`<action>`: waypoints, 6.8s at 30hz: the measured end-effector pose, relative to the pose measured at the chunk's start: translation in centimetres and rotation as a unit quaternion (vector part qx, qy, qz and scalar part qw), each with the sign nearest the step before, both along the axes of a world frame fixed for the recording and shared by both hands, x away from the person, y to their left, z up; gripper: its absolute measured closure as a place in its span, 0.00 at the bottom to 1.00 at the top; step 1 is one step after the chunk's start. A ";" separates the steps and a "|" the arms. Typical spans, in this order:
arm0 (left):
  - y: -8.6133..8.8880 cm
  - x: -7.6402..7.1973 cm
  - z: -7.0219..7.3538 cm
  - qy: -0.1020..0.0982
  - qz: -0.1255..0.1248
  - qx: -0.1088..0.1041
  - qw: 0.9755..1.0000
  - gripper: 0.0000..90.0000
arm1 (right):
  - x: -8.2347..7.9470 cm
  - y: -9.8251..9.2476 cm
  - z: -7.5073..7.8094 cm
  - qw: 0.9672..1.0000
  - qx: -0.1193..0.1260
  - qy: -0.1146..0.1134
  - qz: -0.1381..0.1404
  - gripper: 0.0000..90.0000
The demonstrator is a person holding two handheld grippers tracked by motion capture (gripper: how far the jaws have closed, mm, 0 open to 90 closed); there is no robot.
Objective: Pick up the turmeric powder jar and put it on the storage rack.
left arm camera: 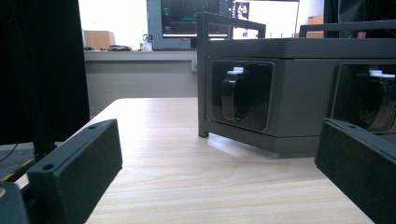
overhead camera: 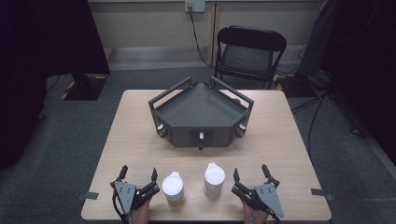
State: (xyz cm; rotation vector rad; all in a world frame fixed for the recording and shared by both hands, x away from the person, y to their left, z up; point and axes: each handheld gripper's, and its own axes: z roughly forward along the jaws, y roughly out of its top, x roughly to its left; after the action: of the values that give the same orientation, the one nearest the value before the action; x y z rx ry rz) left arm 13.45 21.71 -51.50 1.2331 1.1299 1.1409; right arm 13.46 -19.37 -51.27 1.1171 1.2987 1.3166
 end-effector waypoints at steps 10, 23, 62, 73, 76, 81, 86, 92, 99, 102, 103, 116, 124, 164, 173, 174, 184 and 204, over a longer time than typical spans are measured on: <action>0.1 0.0 0.0 0.001 -0.001 -0.003 1.000 0.00 | 0.0 0.0 0.0 1.000 0.000 0.000 -0.001 0.04; 0.9 -0.3 1.8 -0.002 -0.022 -0.021 1.000 0.00 | 0.0 0.0 0.0 1.000 0.000 0.000 -0.001 0.04; -0.8 -4.0 6.9 -0.014 -0.143 -0.025 0.989 0.01 | 0.0 0.1 0.0 1.000 0.000 0.000 -0.002 0.04; -2.2 -4.2 5.4 -0.006 -0.156 -0.010 0.988 0.06 | 0.0 0.1 0.0 1.000 0.000 0.000 -0.003 0.04; -2.5 -4.3 5.2 0.000 -0.157 -0.006 0.988 0.07 | 0.0 0.1 0.0 1.000 0.000 0.000 -0.003 0.04; -3.0 -4.2 4.7 0.014 -0.159 -0.001 0.987 0.10 | 0.0 0.1 0.0 1.000 0.000 0.000 -0.003 0.04; -3.7 -4.4 4.0 0.016 -0.150 0.007 0.989 0.12 | 0.0 0.1 0.0 1.000 0.000 0.000 -0.003 0.04; -3.9 -4.5 3.4 0.023 -0.146 0.004 0.989 0.18 | 0.0 0.1 0.0 1.000 0.000 0.000 -0.003 0.04; -4.2 -4.5 3.3 0.028 -0.140 0.004 0.990 0.25 | 0.0 0.1 0.0 1.000 0.000 0.000 -0.003 0.04; -4.1 -4.5 3.1 0.029 -0.142 0.000 0.989 0.29 | 0.0 0.1 0.0 1.000 0.000 0.000 -0.003 0.04; -4.0 -4.4 3.1 0.030 -0.145 0.002 0.989 0.29 | 0.0 0.1 0.0 1.000 0.000 0.000 -0.003 0.04; -3.7 -4.2 2.9 0.024 -0.151 -0.001 0.988 0.34 | 0.0 0.2 0.0 1.000 0.000 0.000 -0.005 0.04; -3.6 -4.0 3.3 0.031 -0.148 -0.003 0.988 0.34 | 0.0 0.2 0.0 1.000 0.000 0.000 -0.005 0.04; -1.7 -2.4 5.7 0.012 -0.170 0.008 0.985 0.34 | 0.0 0.2 0.0 1.000 0.000 0.000 -0.005 0.04; -1.3 -1.9 6.4 0.012 -0.175 0.004 0.985 0.34 | 0.0 0.2 0.0 1.000 0.000 0.000 -0.005 0.04; -1.3 -1.8 6.5 0.010 -0.175 0.004 0.985 0.34 | 0.0 0.2 0.0 1.000 0.000 0.001 -0.005 0.04; -0.9 -1.5 7.0 0.009 -0.174 0.003 0.985 0.34 | 0.0 0.2 0.0 1.000 0.000 0.000 -0.005 0.04; -0.9 0.7 8.3 0.003 -0.181 -0.011 0.984 0.34 | 0.0 0.2 0.0 1.000 0.000 0.000 -0.005 0.04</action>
State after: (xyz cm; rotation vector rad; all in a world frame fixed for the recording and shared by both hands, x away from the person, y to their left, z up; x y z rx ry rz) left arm 14.18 20.83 -43.20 1.3589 0.8741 0.8486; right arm 13.42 -19.20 -51.25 1.1227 1.2921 1.3093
